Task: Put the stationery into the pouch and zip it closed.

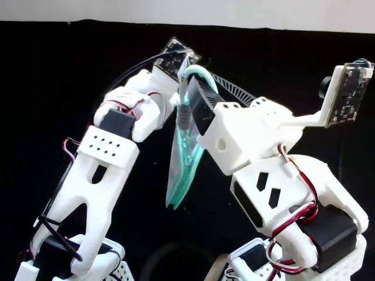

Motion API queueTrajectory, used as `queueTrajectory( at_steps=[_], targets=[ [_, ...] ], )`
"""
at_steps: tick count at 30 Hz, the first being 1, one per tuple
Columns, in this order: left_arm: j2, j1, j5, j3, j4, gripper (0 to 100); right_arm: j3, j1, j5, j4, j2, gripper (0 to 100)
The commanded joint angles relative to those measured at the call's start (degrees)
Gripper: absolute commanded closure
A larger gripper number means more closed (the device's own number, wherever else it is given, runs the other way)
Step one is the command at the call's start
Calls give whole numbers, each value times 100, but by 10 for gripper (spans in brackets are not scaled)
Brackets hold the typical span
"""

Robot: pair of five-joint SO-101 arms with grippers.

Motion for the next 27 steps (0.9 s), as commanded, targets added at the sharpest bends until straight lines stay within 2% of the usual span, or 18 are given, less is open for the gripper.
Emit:
queueTrajectory(
  at_steps=[1, 12, 27],
  targets=[
    [-22, -101, 35, -233, -79, 993, -4, -57, -158, -92, -40, 991],
    [-295, -813, 44, -286, 0, 989, 382, -40, -185, -119, -48, 991],
    [-1736, -1191, 44, -1042, 2444, 989, 488, -48, -185, -101, -48, 991]
  ],
)
